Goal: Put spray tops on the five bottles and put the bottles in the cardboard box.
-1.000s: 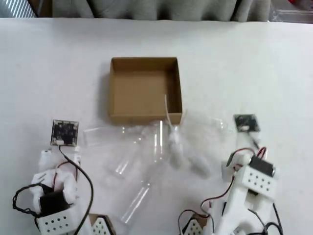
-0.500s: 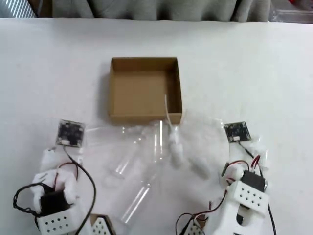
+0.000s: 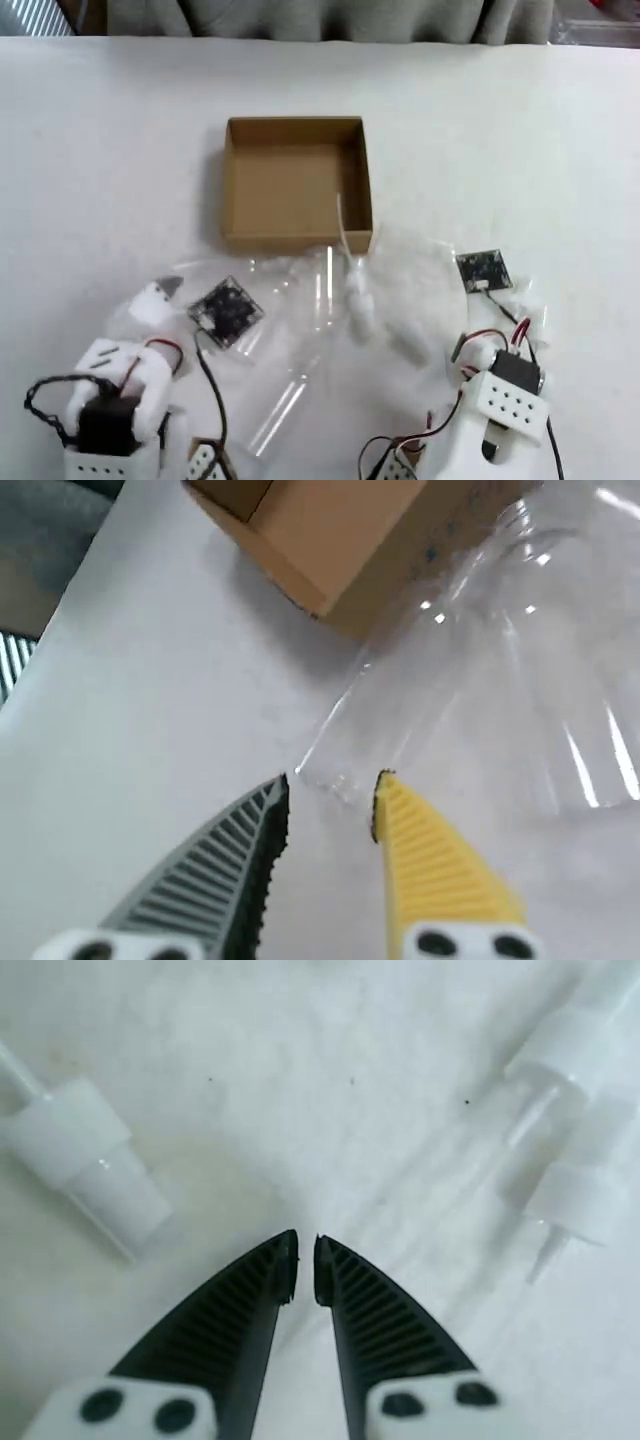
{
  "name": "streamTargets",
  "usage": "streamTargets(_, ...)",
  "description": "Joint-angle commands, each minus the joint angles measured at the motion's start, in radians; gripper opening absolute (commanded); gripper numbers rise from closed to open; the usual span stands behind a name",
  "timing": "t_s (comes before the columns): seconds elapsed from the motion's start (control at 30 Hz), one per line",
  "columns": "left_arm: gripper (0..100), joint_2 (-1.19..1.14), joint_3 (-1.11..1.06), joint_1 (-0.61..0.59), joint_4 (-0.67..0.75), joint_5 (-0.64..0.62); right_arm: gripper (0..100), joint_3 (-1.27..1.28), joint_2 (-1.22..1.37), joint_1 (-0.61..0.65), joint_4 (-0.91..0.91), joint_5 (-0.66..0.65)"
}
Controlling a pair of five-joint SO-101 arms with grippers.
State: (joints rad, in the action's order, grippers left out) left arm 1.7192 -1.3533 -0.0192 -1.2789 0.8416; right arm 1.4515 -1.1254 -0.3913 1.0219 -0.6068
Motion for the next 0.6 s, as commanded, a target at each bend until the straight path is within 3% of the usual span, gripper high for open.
streamTargets(0.0, 15, -0.242, 0.19, 0.079, -0.003, 0.015, 1.5, -0.008, -0.01, 0.008, -0.001, -0.034)
streamTargets(0.23, 15, -0.736, 0.417, 0.205, -0.049, 0.157, 1.5, -0.008, -0.01, 0.008, -0.001, -0.066)
streamTargets(0.57, 16, -1.009, 0.508, 0.243, 0.106, 0.183, 1.5, -0.006, -0.01, 0.045, -0.005, -0.066)
